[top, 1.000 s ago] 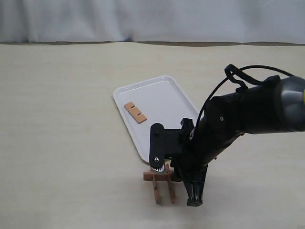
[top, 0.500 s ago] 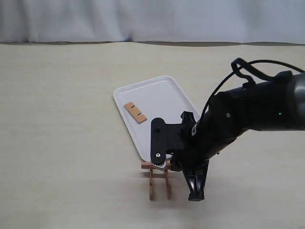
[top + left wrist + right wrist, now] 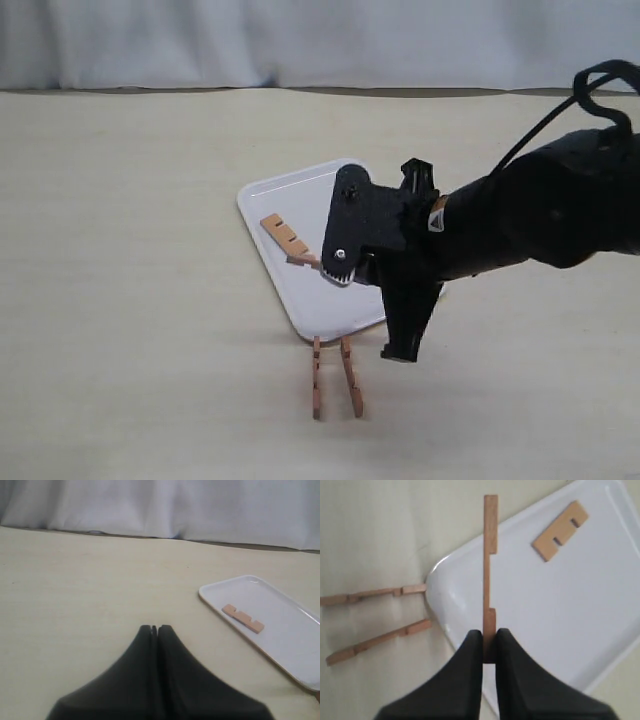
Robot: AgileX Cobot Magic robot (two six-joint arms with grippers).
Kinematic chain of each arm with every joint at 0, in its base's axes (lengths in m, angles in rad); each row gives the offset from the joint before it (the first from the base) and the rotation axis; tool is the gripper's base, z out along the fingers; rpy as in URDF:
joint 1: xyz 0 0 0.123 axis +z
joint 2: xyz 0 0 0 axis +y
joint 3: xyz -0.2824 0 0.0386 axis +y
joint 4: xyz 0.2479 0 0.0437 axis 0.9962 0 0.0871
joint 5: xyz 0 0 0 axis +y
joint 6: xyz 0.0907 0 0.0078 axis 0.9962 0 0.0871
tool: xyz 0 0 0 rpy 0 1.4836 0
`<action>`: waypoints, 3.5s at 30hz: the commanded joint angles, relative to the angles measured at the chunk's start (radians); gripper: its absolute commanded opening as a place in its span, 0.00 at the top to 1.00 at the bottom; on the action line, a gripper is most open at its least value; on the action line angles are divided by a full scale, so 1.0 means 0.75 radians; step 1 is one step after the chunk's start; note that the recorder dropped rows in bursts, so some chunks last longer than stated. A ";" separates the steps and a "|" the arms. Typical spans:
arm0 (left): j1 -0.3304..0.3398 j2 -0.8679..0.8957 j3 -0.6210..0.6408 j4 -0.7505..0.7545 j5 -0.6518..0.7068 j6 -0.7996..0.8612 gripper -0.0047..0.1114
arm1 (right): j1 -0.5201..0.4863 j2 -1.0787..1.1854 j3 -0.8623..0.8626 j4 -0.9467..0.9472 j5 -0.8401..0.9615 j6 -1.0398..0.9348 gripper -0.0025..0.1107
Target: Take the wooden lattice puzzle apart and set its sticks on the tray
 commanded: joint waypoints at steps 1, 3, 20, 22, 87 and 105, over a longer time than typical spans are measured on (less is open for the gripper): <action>-0.012 -0.001 0.005 0.000 -0.014 0.000 0.96 | -0.029 0.010 0.002 -0.011 -0.246 0.190 0.94; -0.012 -0.001 0.005 0.000 -0.014 0.000 0.96 | -0.066 0.041 0.002 -0.011 -0.408 0.348 0.94; -0.012 -0.001 0.005 0.000 -0.014 0.000 0.96 | -0.189 0.425 -0.106 -0.011 -0.586 0.931 0.71; -0.012 -0.001 0.005 0.000 -0.014 0.000 0.96 | -0.189 0.425 -0.106 -0.011 -0.586 0.937 0.61; -0.012 -0.001 0.005 -0.001 -0.014 0.000 0.96 | 0.128 0.218 -0.031 -0.253 0.148 1.339 0.51; -0.012 -0.001 0.005 -0.003 -0.014 0.000 0.96 | 0.285 0.298 -0.005 -0.719 0.198 1.744 0.51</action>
